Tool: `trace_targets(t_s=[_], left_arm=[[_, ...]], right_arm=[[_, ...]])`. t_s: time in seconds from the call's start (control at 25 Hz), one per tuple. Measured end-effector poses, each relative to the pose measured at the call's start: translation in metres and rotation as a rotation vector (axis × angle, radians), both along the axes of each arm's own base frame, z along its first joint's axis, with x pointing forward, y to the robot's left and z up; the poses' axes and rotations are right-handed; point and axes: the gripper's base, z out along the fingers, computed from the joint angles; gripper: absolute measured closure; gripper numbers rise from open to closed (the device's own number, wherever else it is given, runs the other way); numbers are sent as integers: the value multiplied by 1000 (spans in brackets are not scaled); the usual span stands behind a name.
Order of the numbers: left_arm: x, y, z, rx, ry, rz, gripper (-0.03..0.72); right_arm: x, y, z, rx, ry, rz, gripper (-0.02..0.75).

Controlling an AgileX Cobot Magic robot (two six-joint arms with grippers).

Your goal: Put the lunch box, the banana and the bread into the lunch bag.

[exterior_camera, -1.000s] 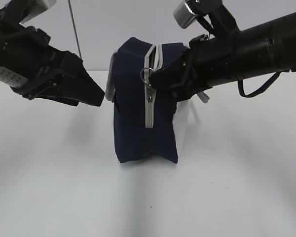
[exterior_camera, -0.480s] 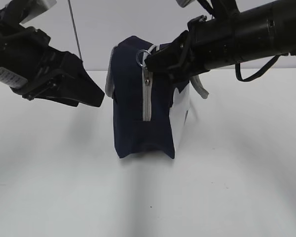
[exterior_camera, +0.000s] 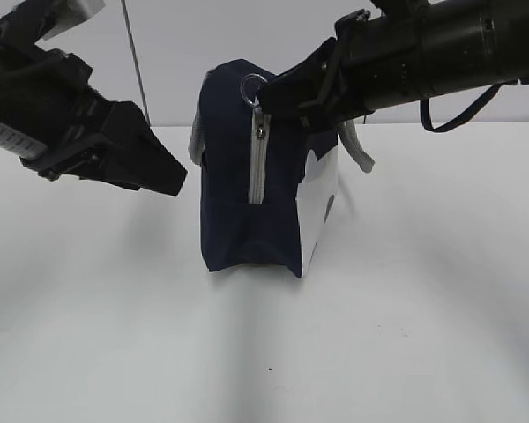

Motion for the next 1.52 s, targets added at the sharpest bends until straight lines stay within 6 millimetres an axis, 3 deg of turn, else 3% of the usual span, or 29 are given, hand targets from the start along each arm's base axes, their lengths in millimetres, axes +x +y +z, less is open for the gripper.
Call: trace_targets(t_s=[0.32, 0.56, 0.92, 1.52], left_arm=[[-6, -11, -14, -98, -189, -226, 264], [-7, -6, -39, -83, -233, -184, 237], [1, -9, -58, -28, -260, -259, 185], [25, -14, -82, -17, -294, -175, 180]], right_arm=[[-2, 0, -1, -26, 8, 23, 754], [-3, -1, -2, -38, 12, 26, 754], [0, 3, -15, -42, 64, 58, 754], [3, 5, -22, -37, 94, 68, 754]])
